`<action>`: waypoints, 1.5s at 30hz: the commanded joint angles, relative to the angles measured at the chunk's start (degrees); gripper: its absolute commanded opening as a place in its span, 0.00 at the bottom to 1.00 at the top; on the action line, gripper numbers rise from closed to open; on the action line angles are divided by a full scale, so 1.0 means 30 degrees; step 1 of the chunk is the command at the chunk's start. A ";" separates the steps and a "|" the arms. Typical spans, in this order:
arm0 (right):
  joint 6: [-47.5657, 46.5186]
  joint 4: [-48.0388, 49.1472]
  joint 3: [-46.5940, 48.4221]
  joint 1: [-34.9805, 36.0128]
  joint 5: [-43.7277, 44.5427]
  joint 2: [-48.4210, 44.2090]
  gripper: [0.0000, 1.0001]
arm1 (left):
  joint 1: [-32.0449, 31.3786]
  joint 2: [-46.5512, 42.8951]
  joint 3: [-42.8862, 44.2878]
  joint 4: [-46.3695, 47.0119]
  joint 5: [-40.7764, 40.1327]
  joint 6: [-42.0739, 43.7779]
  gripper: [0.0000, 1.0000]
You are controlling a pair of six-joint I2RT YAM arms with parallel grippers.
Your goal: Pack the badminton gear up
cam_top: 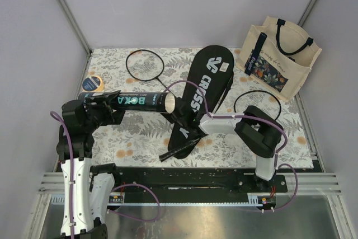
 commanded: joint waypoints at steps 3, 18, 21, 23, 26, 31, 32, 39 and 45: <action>-0.2232 0.0736 0.1289 0.0658 0.5195 0.1164 0.50 | 0.0166 -0.0001 0.0646 0.1447 0.0566 -0.0347 0.22; -0.0273 0.1941 -0.0320 0.0659 0.5583 -0.1584 0.00 | 0.0166 0.0438 0.0090 0.1447 -0.0224 0.0092 0.22; 0.1132 0.1384 -0.0789 0.0630 0.4733 -0.3311 0.00 | 0.0166 0.0585 -0.0320 0.1622 -0.0489 0.0122 0.22; 0.2041 0.0537 -0.1052 0.0629 0.4294 -0.4338 0.00 | 0.0166 0.0731 -0.0700 0.1973 -0.0431 0.0151 0.22; 0.3010 -0.0665 -0.1725 0.0513 0.3941 -0.5889 0.00 | 0.0166 0.0877 -0.1257 0.2267 -0.0459 0.0356 0.22; 0.6261 -0.3852 -0.3074 -0.0074 0.3674 -0.9636 0.00 | 0.0166 0.0907 -0.2312 0.2707 -0.0488 0.0414 0.23; 0.6525 -0.4675 -0.3220 -0.0074 0.3734 -1.0631 0.00 | 0.0166 0.0907 -0.2459 0.2707 -0.0547 0.0531 0.22; 0.8108 -0.8781 -0.5562 -0.0279 0.3969 -1.7312 0.00 | 0.0137 0.0965 -0.3075 0.2736 -0.0665 0.1204 0.23; 0.9192 -0.8379 -0.7759 -0.0279 -0.0065 -2.2849 0.00 | 0.0137 0.1141 -0.3514 0.2999 -0.0110 0.2347 0.24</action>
